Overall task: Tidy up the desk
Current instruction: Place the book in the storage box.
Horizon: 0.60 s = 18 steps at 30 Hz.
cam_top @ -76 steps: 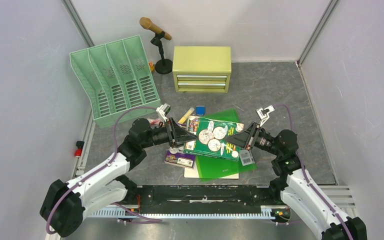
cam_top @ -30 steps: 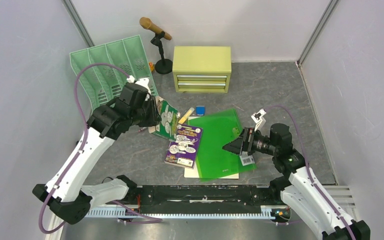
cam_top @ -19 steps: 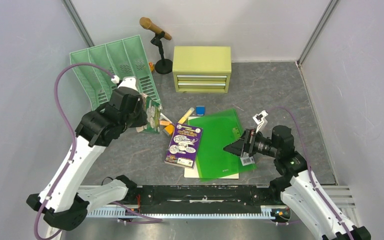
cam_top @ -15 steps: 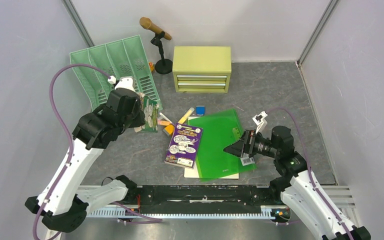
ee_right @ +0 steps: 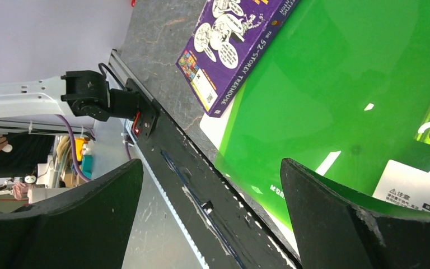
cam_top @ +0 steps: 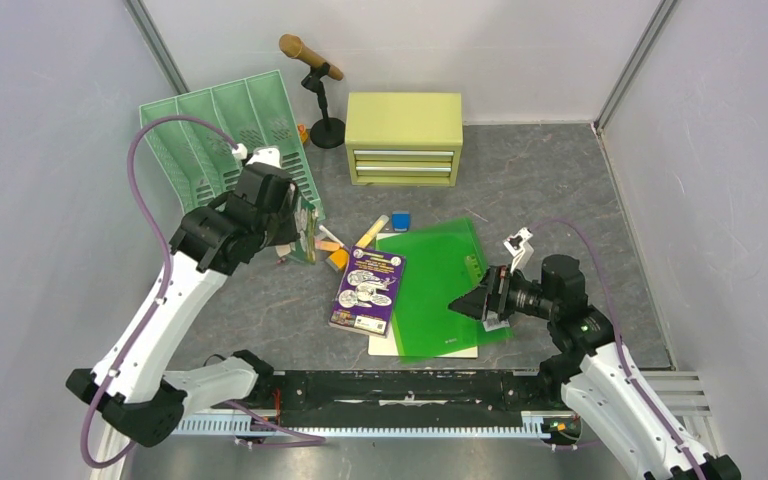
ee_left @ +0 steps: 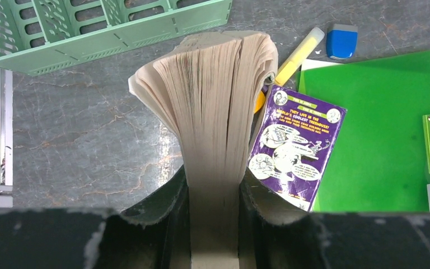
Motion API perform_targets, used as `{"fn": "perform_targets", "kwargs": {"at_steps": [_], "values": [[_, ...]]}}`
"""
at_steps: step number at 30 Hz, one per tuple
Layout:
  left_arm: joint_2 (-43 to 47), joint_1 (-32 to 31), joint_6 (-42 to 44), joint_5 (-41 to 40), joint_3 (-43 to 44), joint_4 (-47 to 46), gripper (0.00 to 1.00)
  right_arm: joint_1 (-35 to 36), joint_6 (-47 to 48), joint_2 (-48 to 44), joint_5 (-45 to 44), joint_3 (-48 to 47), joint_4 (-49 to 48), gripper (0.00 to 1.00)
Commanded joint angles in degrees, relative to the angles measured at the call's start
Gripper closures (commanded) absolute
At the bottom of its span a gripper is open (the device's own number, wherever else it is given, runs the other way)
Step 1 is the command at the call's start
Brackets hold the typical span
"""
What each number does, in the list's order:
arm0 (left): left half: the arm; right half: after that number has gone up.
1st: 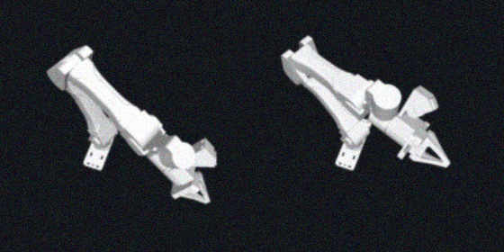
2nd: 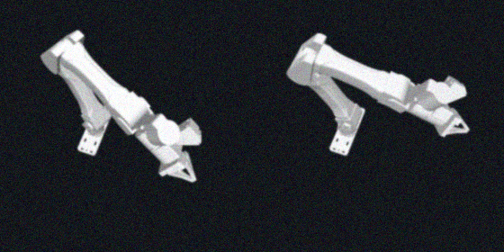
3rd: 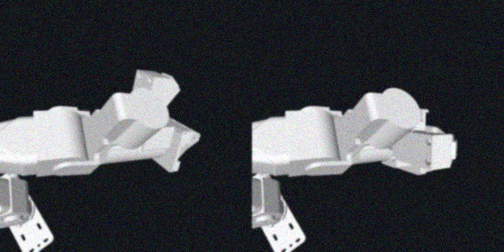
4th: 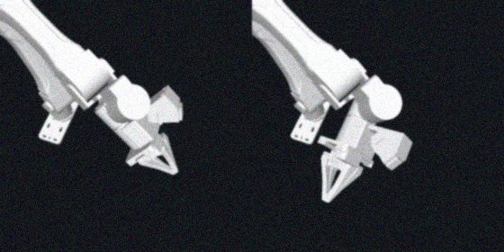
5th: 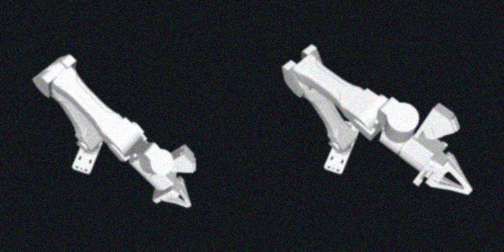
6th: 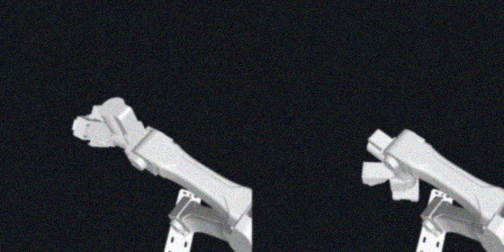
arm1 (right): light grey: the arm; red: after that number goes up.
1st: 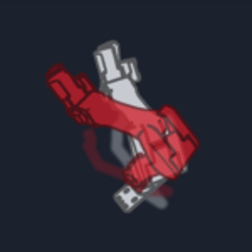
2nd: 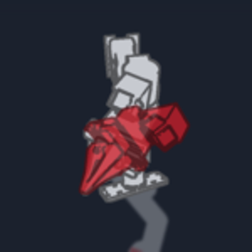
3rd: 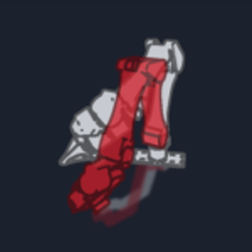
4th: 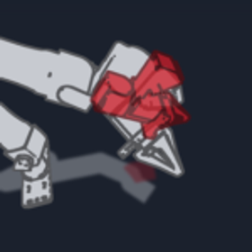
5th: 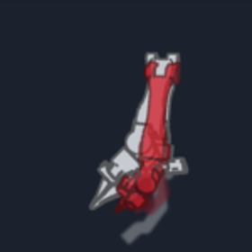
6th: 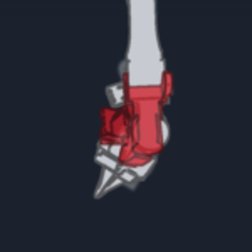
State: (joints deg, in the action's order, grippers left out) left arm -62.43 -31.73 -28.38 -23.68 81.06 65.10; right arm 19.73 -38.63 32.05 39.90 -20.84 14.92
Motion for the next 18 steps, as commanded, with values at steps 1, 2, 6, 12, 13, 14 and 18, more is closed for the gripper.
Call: {"fn": "perform_targets", "kwargs": {"at_steps": [1, 2, 6, 12, 13, 14, 18], "values": [[-2.35, 1.93, 2.40, 0.83, 5.93, -7.12, 0.98, 0.05, 2.46, -1.05, -0.83, 0.68, 1.49, 0.02], [-3.33, 2.37, 3.00, 1.24, 6.71, -7.32, 0.98, 0.01, 2.51, -1.28, -1.11, 0.84, 1.84, 0.02], [-7.10, 4.43, 4.56, 2.98, 10.40, -7.36, 0.98, 0.05, 0.84, -1.57, -0.81, 2.34, 1.21, 0.02], [-10.19, 7.29, 3.64, 8.93, 13.92, -9.77, 0.98, 0.05, 0.15, -1.70, -0.44, 2.99, 0.13, 0.02], [-10.54, 7.62, 3.60, 9.89, 14.55, -10.13, 0.98, 0.03, 0.34, -1.58, -0.29, 2.87, 0.28, 0.02], [-11.19, 8.25, 3.51, 10.70, 15.31, -10.27, 0.98, 0.05, 0.65, -1.44, -0.34, 2.81, 0.57, 0.02], [-13.51, 10.48, 3.76, 12.96, 19.29, -9.91, 0.98, 0.05, 0.84, -1.27, -0.79, 3.26, 0.71, 0.02]]}}
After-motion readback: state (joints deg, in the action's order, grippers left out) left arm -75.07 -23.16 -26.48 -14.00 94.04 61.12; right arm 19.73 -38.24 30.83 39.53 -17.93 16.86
